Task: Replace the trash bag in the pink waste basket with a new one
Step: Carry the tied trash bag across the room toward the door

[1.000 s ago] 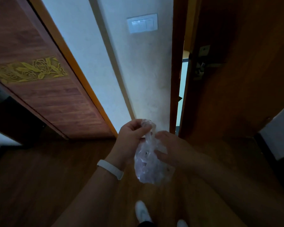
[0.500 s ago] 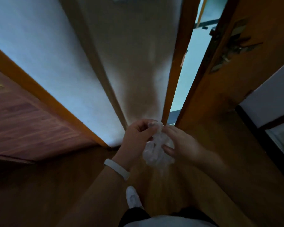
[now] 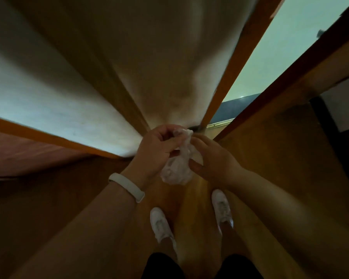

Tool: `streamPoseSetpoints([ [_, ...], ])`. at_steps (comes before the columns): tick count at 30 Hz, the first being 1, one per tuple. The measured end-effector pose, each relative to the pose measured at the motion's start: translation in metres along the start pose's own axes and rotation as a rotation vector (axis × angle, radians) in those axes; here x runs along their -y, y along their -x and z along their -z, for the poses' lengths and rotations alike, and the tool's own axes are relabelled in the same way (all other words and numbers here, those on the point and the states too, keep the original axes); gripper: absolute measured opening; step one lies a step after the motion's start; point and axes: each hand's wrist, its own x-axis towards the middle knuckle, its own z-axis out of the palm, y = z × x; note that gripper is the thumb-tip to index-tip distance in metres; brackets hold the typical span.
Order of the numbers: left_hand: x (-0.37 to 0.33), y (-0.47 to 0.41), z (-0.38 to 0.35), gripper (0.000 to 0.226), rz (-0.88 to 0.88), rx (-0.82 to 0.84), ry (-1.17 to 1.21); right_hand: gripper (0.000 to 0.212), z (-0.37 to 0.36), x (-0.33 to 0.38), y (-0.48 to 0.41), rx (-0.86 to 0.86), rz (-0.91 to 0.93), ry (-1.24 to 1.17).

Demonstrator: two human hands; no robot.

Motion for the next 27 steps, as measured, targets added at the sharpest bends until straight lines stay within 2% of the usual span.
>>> streamPoseSetpoints([
  [2,0.034,-0.032,-0.004,0.011,0.049,-0.046,0.046,0.057,-0.029,-0.037,-0.014,0.017,0.015,0.008],
  [5,0.086,-0.075,-0.011,0.014,0.110,-0.079,0.099,0.060,-0.070,-0.090,-0.027,0.068,0.005,0.040],
  [14,0.241,-0.210,-0.010,0.021,0.257,0.007,0.165,0.057,-0.181,-0.229,-0.065,0.123,0.050,0.181],
  [18,0.296,-0.257,-0.008,0.018,0.302,0.057,0.079,0.057,-0.231,-0.276,-0.082,0.148,0.041,0.230],
  [20,0.321,-0.282,0.003,0.014,0.334,0.013,0.031,0.060,-0.255,-0.292,-0.096,0.197,0.001,0.284],
  [22,0.338,-0.303,0.016,0.021,0.363,-0.041,-0.013,0.064,-0.272,-0.302,-0.111,0.261,-0.043,0.351],
  [27,0.347,-0.325,0.031,0.016,0.365,-0.166,-0.195,0.064,-0.284,-0.301,-0.133,0.329,-0.071,0.432],
])
